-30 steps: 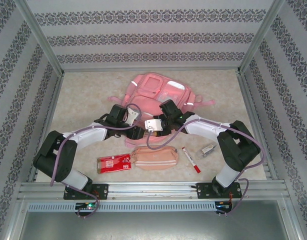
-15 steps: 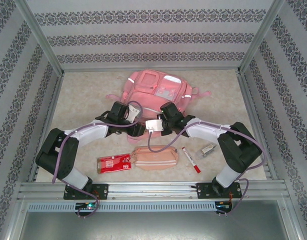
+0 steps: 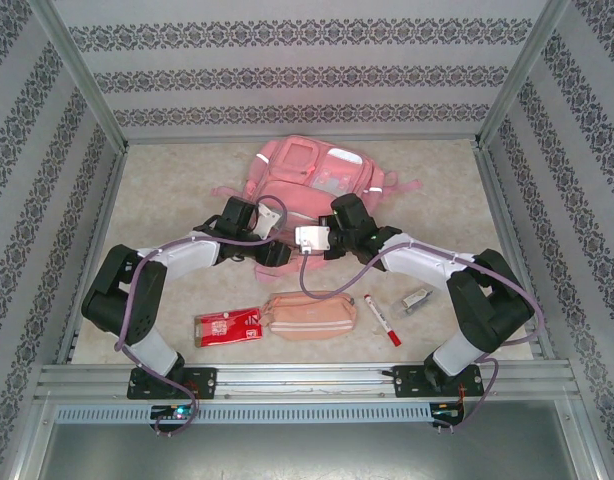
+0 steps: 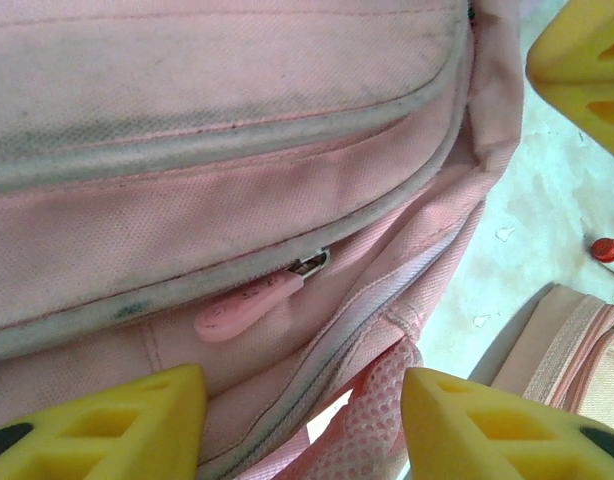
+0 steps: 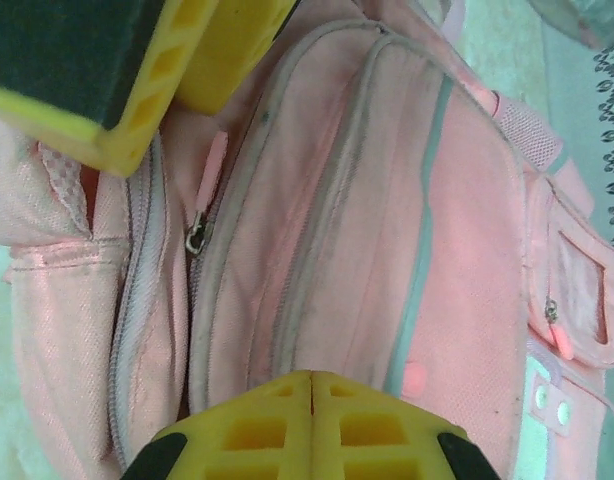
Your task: Pack the student bag
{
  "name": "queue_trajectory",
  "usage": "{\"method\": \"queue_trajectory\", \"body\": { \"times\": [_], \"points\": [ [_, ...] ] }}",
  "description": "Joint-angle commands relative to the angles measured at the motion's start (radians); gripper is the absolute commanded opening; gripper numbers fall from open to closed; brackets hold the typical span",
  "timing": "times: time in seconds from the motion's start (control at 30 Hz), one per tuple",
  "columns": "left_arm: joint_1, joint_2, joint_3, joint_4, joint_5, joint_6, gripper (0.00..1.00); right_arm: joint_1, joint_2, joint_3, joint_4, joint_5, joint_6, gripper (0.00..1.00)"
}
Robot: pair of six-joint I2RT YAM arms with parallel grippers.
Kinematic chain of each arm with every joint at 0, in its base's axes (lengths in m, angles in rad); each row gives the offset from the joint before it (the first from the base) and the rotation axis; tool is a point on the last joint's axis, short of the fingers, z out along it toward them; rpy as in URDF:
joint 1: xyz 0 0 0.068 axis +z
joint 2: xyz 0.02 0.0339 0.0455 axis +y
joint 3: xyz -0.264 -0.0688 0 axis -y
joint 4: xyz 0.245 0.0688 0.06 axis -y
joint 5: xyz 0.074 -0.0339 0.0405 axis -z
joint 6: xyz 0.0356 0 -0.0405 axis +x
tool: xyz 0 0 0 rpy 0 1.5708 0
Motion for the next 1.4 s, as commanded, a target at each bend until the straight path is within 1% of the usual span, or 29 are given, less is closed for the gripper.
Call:
{"method": "queue_trajectory", "body": {
  "times": [0.0, 0.07, 0.1, 0.13, 0.17, 0.2, 0.23, 0.3, 0.37, 0.4, 0.53, 0.67, 0.7, 0.77, 0.8, 0.83, 0.87, 0.9, 1.0, 1.13, 1.23, 1.37],
  "points": [
    [0.016, 0.018, 0.022, 0.045, 0.025, 0.033, 0.54, -0.009, -0.033, -0.013, 0.026, -0.04, 0.032, 0.0],
    [0.023, 0.015, 0.032, 0.036, 0.028, 0.04, 0.54, -0.012, -0.033, -0.012, 0.02, -0.056, 0.044, 0.0],
    [0.029, 0.012, 0.039, 0.025, 0.032, 0.041, 0.54, -0.017, -0.032, -0.009, 0.017, -0.076, 0.065, 0.2],
    [0.038, 0.006, 0.043, 0.023, 0.031, 0.031, 0.54, -0.025, -0.029, -0.004, 0.011, -0.106, 0.099, 0.37],
    [0.046, -0.001, 0.04, 0.026, 0.031, 0.019, 0.54, -0.034, -0.021, 0.005, -0.006, -0.131, 0.124, 0.47],
    [0.055, -0.01, 0.034, 0.035, 0.034, 0.004, 0.54, -0.041, -0.007, 0.027, -0.031, -0.144, 0.137, 0.52],
    [0.064, -0.018, 0.023, 0.05, 0.033, -0.012, 0.54, -0.044, 0.009, 0.046, -0.042, -0.141, 0.162, 0.55],
    [0.078, -0.028, 0.004, 0.072, 0.027, -0.046, 0.53, -0.051, 0.042, 0.084, -0.058, -0.128, 0.21, 0.55],
    [0.089, -0.034, -0.01, 0.082, 0.04, -0.067, 0.53, -0.053, 0.081, 0.117, -0.091, -0.122, 0.202, 0.56],
    [0.091, -0.04, -0.018, 0.087, 0.045, -0.073, 0.53, -0.048, 0.102, 0.128, -0.094, -0.1, 0.193, 0.56],
    [0.092, -0.071, -0.045, 0.1, 0.05, -0.071, 0.53, -0.034, 0.179, 0.164, -0.072, -0.021, 0.187, 0.56],
    [0.103, -0.093, -0.067, 0.104, 0.059, -0.073, 0.53, -0.014, 0.223, 0.195, -0.074, 0.05, 0.166, 0.55],
    [0.106, -0.097, -0.071, 0.103, 0.062, -0.073, 0.53, -0.009, 0.231, 0.196, -0.067, 0.082, 0.153, 0.51],
    [0.111, -0.103, -0.078, 0.097, 0.071, -0.067, 0.53, 0.0, 0.234, 0.19, -0.053, 0.122, 0.13, 0.37],
    [0.112, -0.104, -0.08, 0.092, 0.075, -0.064, 0.53, 0.004, 0.229, 0.182, -0.042, 0.125, 0.122, 0.27],
    [0.113, -0.107, -0.084, 0.091, 0.08, -0.06, 0.53, 0.006, 0.217, 0.173, -0.033, 0.125, 0.115, 0.14],
    [0.112, -0.108, -0.084, 0.089, 0.088, -0.054, 0.53, 0.009, 0.201, 0.167, -0.027, 0.12, 0.108, 0.03],
    [0.113, -0.109, -0.084, 0.088, 0.096, -0.048, 0.53, 0.012, 0.185, 0.158, -0.019, 0.115, 0.1, 0.0],
    [0.112, -0.106, -0.073, 0.077, 0.111, -0.03, 0.54, 0.014, 0.123, 0.131, 0.026, 0.078, 0.085, 0.0],
    [0.112, -0.086, -0.032, 0.064, 0.103, 0.002, 0.54, -0.004, 0.052, 0.132, 0.039, 0.001, 0.083, 0.0],
    [0.112, -0.061, 0.001, 0.061, 0.105, 0.023, 0.54, -0.018, 0.028, 0.154, 0.027, -0.037, 0.101, 0.0],
    [0.111, -0.038, 0.021, 0.1, 0.147, 0.012, 0.54, -0.027, 0.018, 0.193, -0.019, -0.079, 0.12, 0.0]
  ]
}}
